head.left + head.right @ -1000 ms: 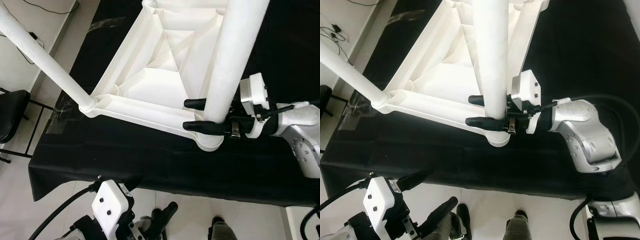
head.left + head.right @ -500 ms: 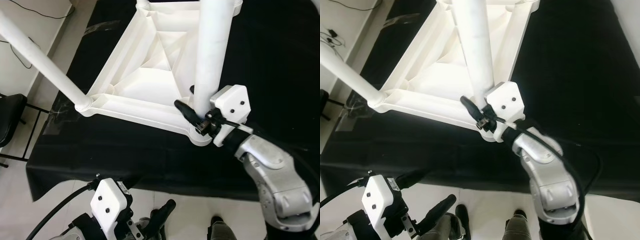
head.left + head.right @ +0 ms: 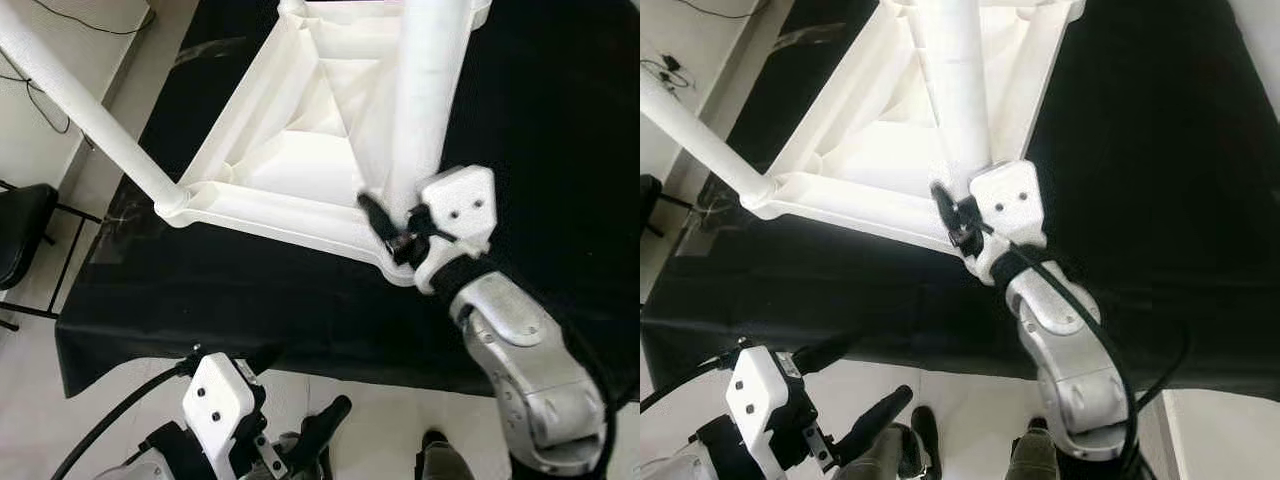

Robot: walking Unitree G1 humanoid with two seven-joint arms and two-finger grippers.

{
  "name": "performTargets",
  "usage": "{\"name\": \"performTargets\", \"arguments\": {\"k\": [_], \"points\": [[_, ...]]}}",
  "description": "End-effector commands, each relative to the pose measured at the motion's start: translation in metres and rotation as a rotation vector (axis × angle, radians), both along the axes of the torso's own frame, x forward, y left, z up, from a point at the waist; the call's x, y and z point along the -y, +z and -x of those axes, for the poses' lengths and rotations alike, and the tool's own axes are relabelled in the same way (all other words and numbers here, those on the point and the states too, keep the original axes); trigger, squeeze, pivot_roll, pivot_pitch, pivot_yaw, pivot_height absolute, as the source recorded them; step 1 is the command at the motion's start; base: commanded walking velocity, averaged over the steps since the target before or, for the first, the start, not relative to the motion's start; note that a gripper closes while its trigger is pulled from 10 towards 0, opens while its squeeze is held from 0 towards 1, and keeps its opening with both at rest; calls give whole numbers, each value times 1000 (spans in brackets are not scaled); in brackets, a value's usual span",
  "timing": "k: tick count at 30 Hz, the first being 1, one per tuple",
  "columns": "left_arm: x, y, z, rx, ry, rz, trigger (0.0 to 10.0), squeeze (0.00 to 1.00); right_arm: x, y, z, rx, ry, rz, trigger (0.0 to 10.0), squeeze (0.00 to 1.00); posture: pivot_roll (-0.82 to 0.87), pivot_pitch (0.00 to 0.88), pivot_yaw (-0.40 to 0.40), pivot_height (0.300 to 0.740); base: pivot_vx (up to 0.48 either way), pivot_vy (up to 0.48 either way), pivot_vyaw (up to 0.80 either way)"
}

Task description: Building children table

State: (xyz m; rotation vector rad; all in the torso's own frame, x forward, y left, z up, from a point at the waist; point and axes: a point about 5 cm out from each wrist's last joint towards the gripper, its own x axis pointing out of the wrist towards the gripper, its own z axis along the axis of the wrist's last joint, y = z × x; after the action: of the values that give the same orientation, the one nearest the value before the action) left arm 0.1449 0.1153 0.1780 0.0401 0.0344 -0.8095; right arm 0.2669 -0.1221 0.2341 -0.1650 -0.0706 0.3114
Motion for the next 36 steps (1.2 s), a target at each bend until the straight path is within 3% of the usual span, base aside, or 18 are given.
{"name": "performTargets", "arguments": {"k": [1,2,6,7,8,9,11,16,22,24,25,26,27,36], "points": [[-2,-6,1,-29,3,-10,10000,0,5,-12,-6,-86,-9,-26,10000,1000,-39,365,208,740,0,0,0],[-2,-6,0,-28,4,-10,10000,0,-3,1,-7,-33,94,-72,10000,1000,-38,364,208,740,0,0,0],[-2,-6,0,-27,5,-10,10000,0,-7,11,-8,5,165,-100,10000,1000,-38,364,208,740,0,0,0],[-1,-6,-1,-25,5,-9,10000,0,-11,25,-9,55,294,-69,10000,451,-41,360,204,740,0,0,0],[-1,-6,-1,-25,5,-9,10000,0,-11,25,-9,55,294,-69,10000,451,-41,360,204,740,0,0,0],[-1,-6,-1,-24,5,-9,10000,0,-11,33,-10,79,411,-17,10000,0,-39,358,199,740,0,0,0],[-1,-6,-1,-24,5,-9,10000,0,-11,33,-10,79,411,-17,10000,0,-39,358,199,740,0,0,0],[1,-7,-3,-18,7,-4,10000,0,7,47,-23,57,747,214,10000,0,-46,346,185,740,0,0,0],[3,-7,-3,-13,7,1,10000,0,13,60,-36,43,894,209,10000,0,-44,340,171,740,0,0,0],[3,-7,-3,-13,7,1,10000,0,13,60,-36,43,894,209,10000,0,-44,340,171,740,0,0,0],[4,-7,-3,-12,8,3,10000,0,13,62,-40,39,930,209,4824,0,-42,341,168,740,0,0,0],[4,-7,-3,-12,8,3,10000,0,13,62,-40,39,930,209,4824,0,-42,341,168,740,0,0,0],[4,-7,-3,-10,9,5,10000,0,13,63,-43,27,955,201,0,0,-43,340,168,740,0,0,0],[5,-7,-3,-7,8,8,10000,0,19,51,-50,-7,946,243,0,0,-51,338,173,740,0,0,0]]}}
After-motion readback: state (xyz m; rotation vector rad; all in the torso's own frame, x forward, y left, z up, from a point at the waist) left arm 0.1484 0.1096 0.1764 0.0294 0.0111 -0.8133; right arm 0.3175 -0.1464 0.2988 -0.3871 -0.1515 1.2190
